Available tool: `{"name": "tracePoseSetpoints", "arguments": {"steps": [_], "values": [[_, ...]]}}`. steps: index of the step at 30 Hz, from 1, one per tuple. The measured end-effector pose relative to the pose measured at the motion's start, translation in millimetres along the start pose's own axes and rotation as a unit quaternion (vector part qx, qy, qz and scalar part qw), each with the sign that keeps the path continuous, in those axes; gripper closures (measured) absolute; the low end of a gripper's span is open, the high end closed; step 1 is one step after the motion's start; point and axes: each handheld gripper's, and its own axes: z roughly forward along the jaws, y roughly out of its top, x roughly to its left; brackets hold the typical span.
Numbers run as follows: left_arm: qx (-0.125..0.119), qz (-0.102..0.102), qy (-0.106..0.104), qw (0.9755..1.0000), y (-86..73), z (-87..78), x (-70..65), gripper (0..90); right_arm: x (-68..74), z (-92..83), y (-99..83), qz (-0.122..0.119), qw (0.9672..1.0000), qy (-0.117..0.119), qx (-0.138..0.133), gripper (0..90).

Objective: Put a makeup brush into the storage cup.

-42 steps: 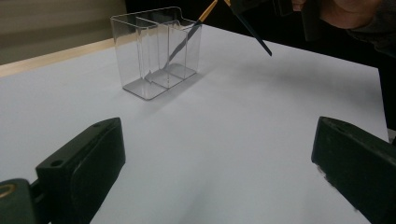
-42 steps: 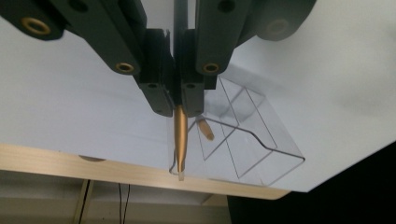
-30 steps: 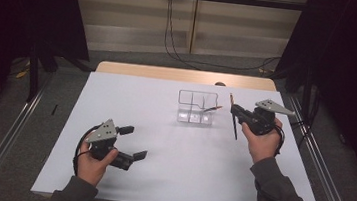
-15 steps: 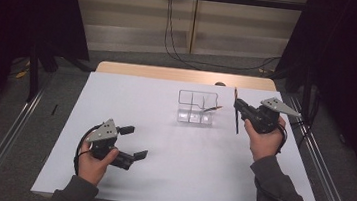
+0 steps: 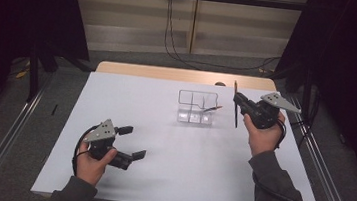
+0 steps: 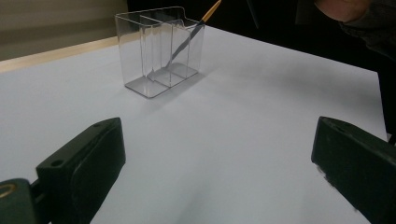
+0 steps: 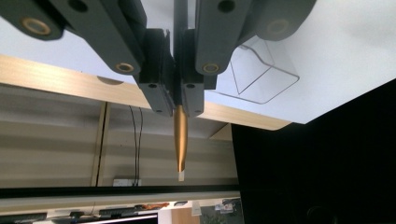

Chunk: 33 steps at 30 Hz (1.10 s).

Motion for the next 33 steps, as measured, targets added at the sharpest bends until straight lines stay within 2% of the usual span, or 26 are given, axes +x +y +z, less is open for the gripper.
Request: {"name": "tracePoseSetpoints", "arguments": {"steps": [1, 4, 7, 11, 13, 17, 19, 23, 25, 27, 33], "values": [[0.002, -0.002, 0.006, 1.0, -0.2, -0.4, -0.6, 2.7, -0.1, 0.5, 0.4, -0.001, 1.0, 0.001, 0.0, 84.8], [-0.002, -0.004, -0.002, 1.0, -1.1, -1.0, 0.5, 2.7, 0.3, 2.7, 1.7, -0.003, 1.0, -0.001, -0.004, 84.8], [0.001, -0.004, 0.01, 0.9999, -1.0, -2.3, 0.1, 2.7, 1.4, 5.0, 3.3, -0.005, 1.0, 0.0, -0.008, 84.7], [-0.002, -0.006, 0.0, 1.0, -2.2, -2.8, 1.6, 2.7, 2.3, 7.8, 5.1, -0.007, 0.9999, 0.001, -0.016, 84.7], [0.001, -0.005, 0.007, 1.0, -2.0, -4.2, 1.7, 2.7, 2.8, 9.6, 5.6, -0.009, 0.9998, -0.001, -0.019, 84.7], [-0.004, -0.005, 0.001, 1.0, -2.2, -4.5, 2.2, 2.7, 3.6, 14.6, 5.8, -0.01, 0.9996, 0.005, -0.024, 84.7], [0.0, -0.006, 0.008, 1.0, -2.2, -4.6, 1.6, 2.7, 4.6, 16.9, 5.5, -0.014, 0.9995, 0.007, -0.026, 84.7], [0.002, -0.006, 0.013, 0.9999, -2.6, -4.9, 1.8, 2.7, 5.7, 21.5, 5.5, -0.012, 0.9995, 0.011, -0.028, 84.7], [-0.002, -0.006, 0.004, 1.0, -3.0, -4.9, 3.2, 2.7, 5.2, 23.0, 5.9, -0.011, 0.9994, 0.01, -0.03, 84.7], [0.002, -0.007, 0.009, 0.9999, -3.0, -5.6, 3.5, 2.7, 3.9, 24.3, 6.4, -0.007, 0.9993, 0.012, -0.034, 84.7], [-0.002, -0.006, 0.005, 1.0, -3.5, -5.7, 5.1, 2.7, 2.3, 27.4, 9.1, -0.004, 0.9989, 0.013, -0.046, 84.7]]}}
